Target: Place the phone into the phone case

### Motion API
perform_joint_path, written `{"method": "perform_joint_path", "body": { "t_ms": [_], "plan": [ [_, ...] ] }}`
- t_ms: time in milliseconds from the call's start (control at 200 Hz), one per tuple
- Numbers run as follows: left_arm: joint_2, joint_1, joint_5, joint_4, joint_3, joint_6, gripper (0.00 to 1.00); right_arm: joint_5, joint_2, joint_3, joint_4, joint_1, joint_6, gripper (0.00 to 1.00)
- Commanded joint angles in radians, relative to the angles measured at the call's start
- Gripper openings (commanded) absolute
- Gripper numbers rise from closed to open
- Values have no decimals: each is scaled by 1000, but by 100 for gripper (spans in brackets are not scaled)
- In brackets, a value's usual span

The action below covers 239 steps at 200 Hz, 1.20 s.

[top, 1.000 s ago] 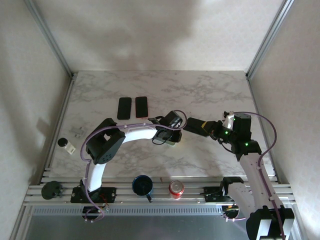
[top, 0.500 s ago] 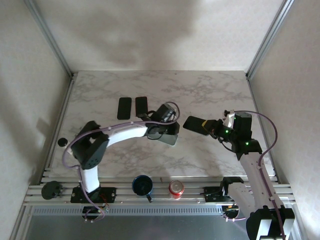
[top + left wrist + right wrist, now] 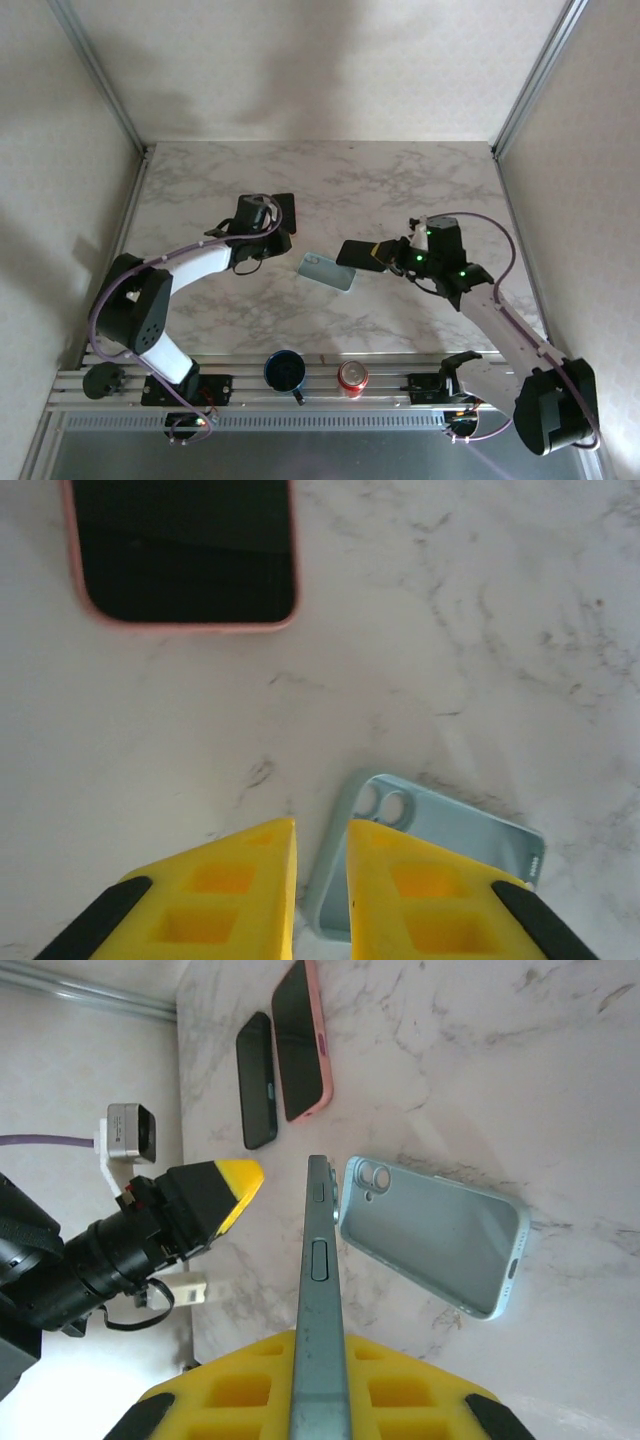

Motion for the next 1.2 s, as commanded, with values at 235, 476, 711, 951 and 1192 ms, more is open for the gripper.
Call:
{"method": "perform_joint_path", "body": {
  "t_ms": [235, 476, 711, 951, 1192],
  "plan": [
    [64, 9, 94, 175, -88, 9, 24, 177, 159, -64, 359, 156, 121, 0],
    [89, 34, 157, 286, -150, -34, 28, 185, 318, -64, 528, 198, 186, 0],
    [122, 34, 207, 353, -161, -70, 28, 187, 423, -32, 599, 251, 216, 0],
    [137, 33, 230, 389, -177, -90, 31, 188, 474, -62, 678, 261, 262, 0],
    [145, 34, 238, 405, -185, -108, 32, 196, 492, -63, 670, 262, 271, 0]
  ]
}}
